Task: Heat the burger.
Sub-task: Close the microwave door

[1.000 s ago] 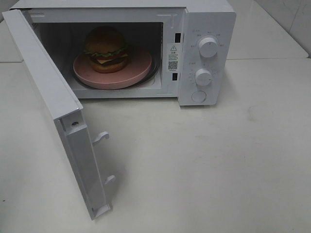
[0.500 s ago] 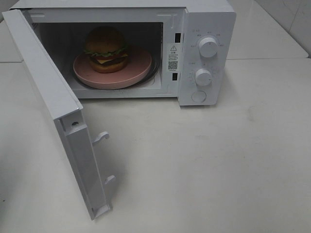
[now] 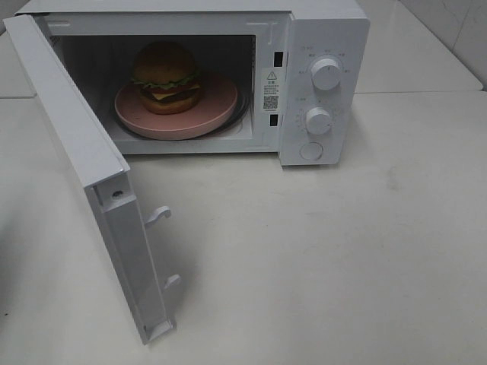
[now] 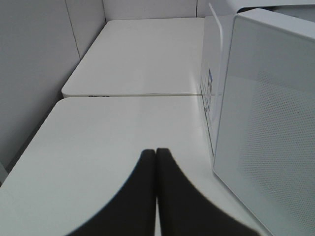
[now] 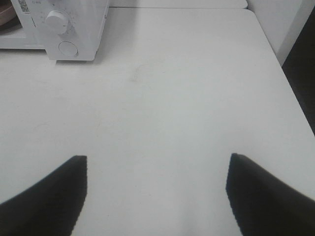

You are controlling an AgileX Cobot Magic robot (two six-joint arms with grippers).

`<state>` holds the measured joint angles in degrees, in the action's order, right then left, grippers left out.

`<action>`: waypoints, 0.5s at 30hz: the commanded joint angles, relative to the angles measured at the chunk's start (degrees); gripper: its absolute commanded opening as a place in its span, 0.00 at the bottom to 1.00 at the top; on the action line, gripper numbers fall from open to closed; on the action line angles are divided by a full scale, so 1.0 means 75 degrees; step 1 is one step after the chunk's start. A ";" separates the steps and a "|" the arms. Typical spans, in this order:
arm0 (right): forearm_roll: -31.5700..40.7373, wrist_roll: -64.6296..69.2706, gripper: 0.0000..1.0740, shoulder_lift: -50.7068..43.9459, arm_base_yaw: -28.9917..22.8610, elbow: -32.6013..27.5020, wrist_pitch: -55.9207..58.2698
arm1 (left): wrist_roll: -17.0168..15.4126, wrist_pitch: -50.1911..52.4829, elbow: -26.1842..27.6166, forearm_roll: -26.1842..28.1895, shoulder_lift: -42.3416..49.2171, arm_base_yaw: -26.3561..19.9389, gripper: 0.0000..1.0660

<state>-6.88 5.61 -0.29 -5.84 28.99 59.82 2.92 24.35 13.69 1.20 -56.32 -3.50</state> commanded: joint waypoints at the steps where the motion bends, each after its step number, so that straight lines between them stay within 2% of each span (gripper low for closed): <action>1: 0.0008 0.0008 0.70 -0.0206 0.0061 0.0008 -0.0053 | -0.0069 0.0573 -0.0023 -0.0199 -0.0390 0.0015 0.00; 2: 0.0008 0.0008 0.70 -0.0206 0.0061 0.0008 -0.0053 | -0.0069 0.0733 -0.0023 -0.0367 -0.0573 0.0015 0.00; 3: 0.0008 0.0008 0.70 -0.0206 0.0061 0.0008 -0.0053 | -0.0069 0.1100 -0.0023 -0.0848 -0.0886 0.0015 0.00; 4: 0.0008 0.0008 0.70 -0.0206 0.0061 0.0008 -0.0053 | -0.0069 0.1100 -0.0023 -0.0848 -0.0886 0.0015 0.00; 6: 0.0008 0.0008 0.70 -0.0206 0.0061 0.0008 -0.0053 | -0.0260 0.1765 -0.0023 -0.1749 -0.1367 0.0015 0.00; 7: 0.0008 0.0008 0.70 -0.0206 0.0061 0.0008 -0.0053 | -0.0260 0.1765 -0.0023 -0.1749 -0.1367 0.0015 0.00; 8: 0.0008 0.0008 0.70 -0.0206 0.0061 0.0008 -0.0053 | -0.0588 0.2147 -0.0023 -0.2353 -0.1665 0.0015 0.00; 9: 0.0008 0.0008 0.70 -0.0206 0.0061 0.0008 -0.0053 | -0.0588 0.2147 -0.0023 -0.2353 -0.1665 0.0015 0.00; 10: 0.0008 0.0008 0.70 -0.0206 0.0061 0.0008 -0.0053 | -0.0863 0.2330 -0.0023 -0.2704 -0.1818 0.0015 0.00; 11: 0.0008 0.0008 0.70 -0.0206 0.0061 0.0008 -0.0053 | -0.1383 0.2681 -0.0023 -0.3316 -0.2086 0.0015 0.00; 12: 0.0008 0.0008 0.70 -0.0206 0.0061 0.0008 -0.0053 | -0.1383 0.2681 -0.0023 -0.3316 -0.2086 0.0015 0.00; 14: 0.0008 0.0008 0.70 -0.0206 0.0061 0.0008 -0.0053 | -0.2032 0.3484 -0.0023 -0.4079 -0.2513 0.0015 0.00; 15: 0.0008 0.0008 0.70 -0.0206 0.0061 0.0008 -0.0053 | -0.2032 0.3484 -0.0023 -0.4079 -0.2513 0.0015 0.00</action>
<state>-6.88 5.61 -0.29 -5.84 28.99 59.82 -10.20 47.67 13.46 -27.39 -74.83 -3.50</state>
